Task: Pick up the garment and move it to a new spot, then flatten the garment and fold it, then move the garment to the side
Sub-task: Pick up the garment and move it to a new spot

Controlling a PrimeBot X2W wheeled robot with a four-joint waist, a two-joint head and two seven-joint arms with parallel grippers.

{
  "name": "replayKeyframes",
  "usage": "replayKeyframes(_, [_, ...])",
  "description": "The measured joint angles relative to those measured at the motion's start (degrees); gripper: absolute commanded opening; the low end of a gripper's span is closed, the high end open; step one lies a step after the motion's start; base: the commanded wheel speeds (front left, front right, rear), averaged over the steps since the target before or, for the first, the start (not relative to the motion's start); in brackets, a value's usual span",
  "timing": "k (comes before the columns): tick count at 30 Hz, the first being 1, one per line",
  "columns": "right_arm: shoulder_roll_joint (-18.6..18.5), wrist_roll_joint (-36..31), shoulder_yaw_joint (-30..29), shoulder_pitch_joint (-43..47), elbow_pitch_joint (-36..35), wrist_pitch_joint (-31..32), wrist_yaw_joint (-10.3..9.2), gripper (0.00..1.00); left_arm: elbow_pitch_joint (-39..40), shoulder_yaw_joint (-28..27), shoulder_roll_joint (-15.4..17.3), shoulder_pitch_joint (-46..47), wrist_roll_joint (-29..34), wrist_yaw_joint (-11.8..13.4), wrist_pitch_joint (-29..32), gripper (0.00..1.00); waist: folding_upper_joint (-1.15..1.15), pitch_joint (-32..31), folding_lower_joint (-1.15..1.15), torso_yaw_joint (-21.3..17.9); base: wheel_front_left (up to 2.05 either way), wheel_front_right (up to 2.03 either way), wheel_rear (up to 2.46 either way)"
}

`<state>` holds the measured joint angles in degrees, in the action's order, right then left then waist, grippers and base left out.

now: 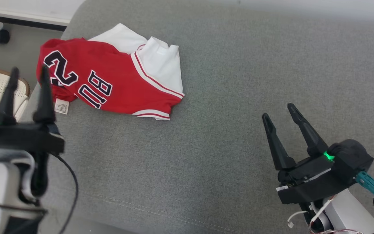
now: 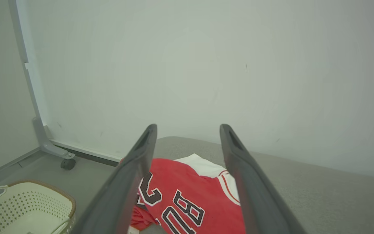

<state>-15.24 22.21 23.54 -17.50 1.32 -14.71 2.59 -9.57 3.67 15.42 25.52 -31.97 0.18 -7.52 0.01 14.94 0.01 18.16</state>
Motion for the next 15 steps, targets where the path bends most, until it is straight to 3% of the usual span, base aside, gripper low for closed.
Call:
replayKeyframes(10, [1.1, -0.8, 1.4, -4.1, 0.7, 0.0, 0.98, 1.00, -16.6, -7.0, 3.7, 13.7, -10.7, -2.7, 9.6, 1.00, 0.00, 4.6, 0.00, -2.4, 0.00, 0.00, 0.00])
replayKeyframes(15, [1.3, -1.1, 1.5, -5.6, 0.7, 0.0, 1.04, 1.00, -22.5, -8.2, 5.9, 18.2, -11.9, -2.8, 13.4, 1.00, 0.00, 6.6, 0.00, -3.8, 0.00, 0.00, 0.00])
